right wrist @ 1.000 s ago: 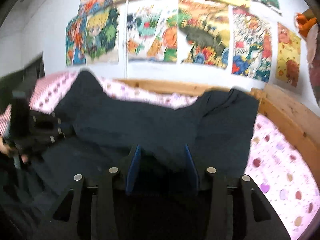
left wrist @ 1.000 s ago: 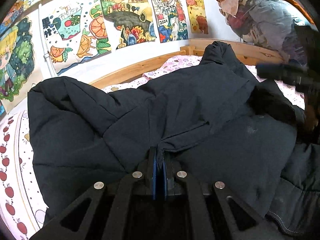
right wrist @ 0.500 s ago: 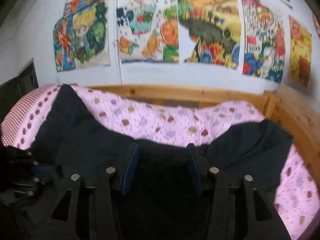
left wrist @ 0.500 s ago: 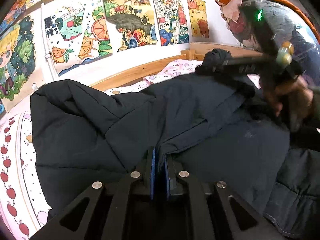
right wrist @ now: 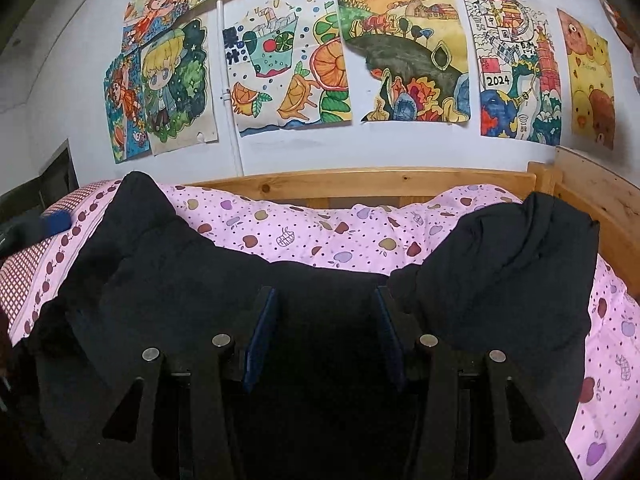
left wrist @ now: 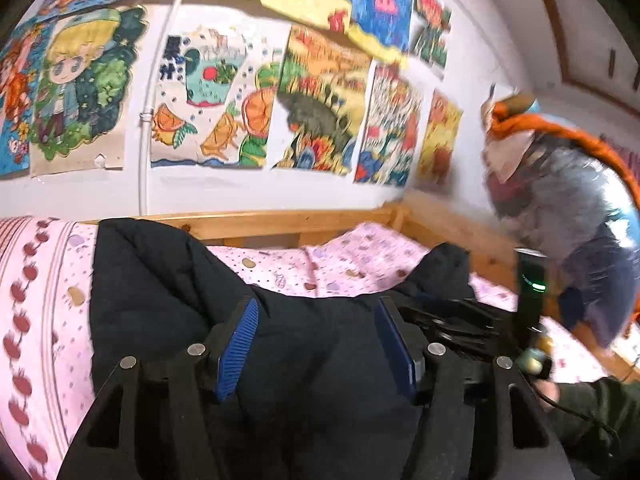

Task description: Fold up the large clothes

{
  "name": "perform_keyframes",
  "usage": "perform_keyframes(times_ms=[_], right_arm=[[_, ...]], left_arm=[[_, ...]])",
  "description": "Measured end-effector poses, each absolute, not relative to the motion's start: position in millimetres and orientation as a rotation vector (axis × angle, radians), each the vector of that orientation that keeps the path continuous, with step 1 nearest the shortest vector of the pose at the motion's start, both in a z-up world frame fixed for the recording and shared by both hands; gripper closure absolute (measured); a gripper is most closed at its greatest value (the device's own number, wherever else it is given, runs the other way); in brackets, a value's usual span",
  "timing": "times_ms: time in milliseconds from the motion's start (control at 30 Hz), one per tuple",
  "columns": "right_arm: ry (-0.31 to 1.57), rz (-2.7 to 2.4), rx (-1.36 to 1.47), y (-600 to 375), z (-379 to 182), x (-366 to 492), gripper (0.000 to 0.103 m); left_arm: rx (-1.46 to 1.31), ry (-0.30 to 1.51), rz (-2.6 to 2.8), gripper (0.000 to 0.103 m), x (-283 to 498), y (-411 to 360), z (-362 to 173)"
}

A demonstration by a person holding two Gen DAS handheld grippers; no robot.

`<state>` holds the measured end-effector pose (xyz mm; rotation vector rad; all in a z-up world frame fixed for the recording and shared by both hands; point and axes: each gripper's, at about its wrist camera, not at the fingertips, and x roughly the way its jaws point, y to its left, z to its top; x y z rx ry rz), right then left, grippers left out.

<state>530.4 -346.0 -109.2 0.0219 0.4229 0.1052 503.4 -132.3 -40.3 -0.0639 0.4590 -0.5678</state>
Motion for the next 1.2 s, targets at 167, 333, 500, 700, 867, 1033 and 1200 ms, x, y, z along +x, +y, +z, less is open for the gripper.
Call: perform_keyframes(times_ms=[167,333,500,700,867,1033,1200], right_arm=[[0.420,0.118,0.048,-354,-115,525,0.058],[0.451,0.098,0.026,-350,-134,524,0.058],[0.474,0.070,0.022,-350,-158,532,0.059],[0.425,0.096,0.057,-357,-123,518,0.058],[0.307,0.041,-0.052,-347,-64,529,0.058],[0.418,-0.125,0.013,-372,-55,592,0.058],[0.490,-0.299,-0.016,-397,-74,610,0.059]], left_arm=[[0.038,0.570,-0.566,0.045,520,-158,-78],[0.122,0.595,-0.531,0.045,522,-166,-109],[0.198,0.591,-0.491,0.044,521,-179,-125],[0.180,0.515,-0.472,0.044,505,-169,-102],[0.038,0.371,-0.438,0.044,499,-146,-59],[0.037,0.378,-0.308,0.044,559,-149,-33],[-0.051,0.540,-0.100,0.045,618,-121,-54]])
